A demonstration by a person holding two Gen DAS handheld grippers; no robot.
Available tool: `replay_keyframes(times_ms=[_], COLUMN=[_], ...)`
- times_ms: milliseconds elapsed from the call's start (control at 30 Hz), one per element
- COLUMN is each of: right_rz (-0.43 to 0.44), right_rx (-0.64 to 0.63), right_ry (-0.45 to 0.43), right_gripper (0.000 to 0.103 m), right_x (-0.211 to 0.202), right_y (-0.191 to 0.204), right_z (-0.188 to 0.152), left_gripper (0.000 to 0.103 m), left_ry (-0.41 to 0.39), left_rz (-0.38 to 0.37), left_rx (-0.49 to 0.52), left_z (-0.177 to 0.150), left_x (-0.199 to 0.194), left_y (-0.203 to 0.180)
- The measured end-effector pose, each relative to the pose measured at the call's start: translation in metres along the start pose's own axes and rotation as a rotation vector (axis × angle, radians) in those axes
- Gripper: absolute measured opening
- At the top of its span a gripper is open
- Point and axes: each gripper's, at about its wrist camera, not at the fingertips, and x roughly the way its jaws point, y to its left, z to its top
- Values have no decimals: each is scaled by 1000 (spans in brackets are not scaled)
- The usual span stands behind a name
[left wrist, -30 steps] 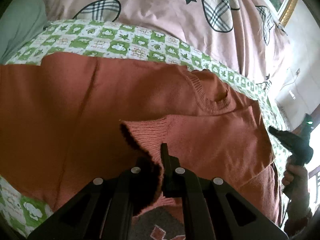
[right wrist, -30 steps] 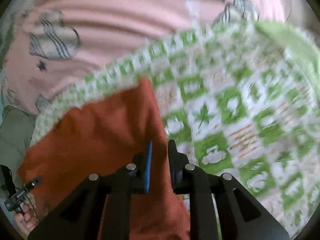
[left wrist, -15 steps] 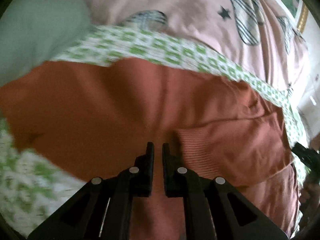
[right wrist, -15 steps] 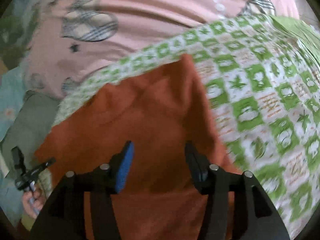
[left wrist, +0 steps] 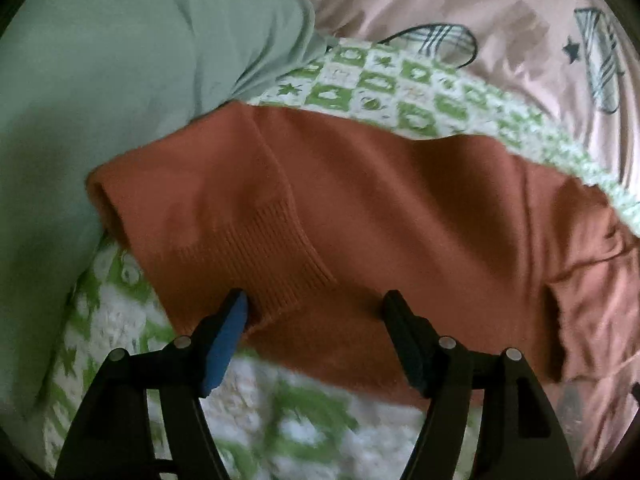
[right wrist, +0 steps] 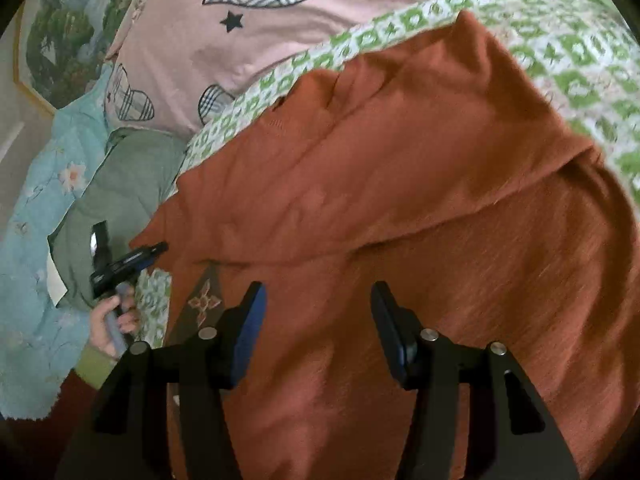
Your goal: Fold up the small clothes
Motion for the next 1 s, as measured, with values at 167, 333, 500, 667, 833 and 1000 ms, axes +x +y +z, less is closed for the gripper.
replay_keyframes(times_ms=[167,333,500,667,833,1000], right_rz=[0,17,32,39,27,-1], right_rx=[-11,-22,-35,-23,7,43], right_ry=[-10,-32,-47,-74,-114,-137], right_gripper=[56,56,56,56,56,56], right_x=[-2,-8,-14,-27,-46,-57], right_y=[7,13,17,14,-1,-22], right_z=[-2,-3,-6,-6,-6,-6], left_gripper=[7,5,5,5,5,5], left_ry=[12,-19,-92,-129,-93,0], left_rz=[-21,-138,-314,-516,-702,-747], left_rx=[-25,-75,-42,35,129,208], left_z=[9,5,0,-3,-6,-24], left_x=[2,-26,-81,-131,-148,-121], left_y=[16,23,-20,-97,-189,-279])
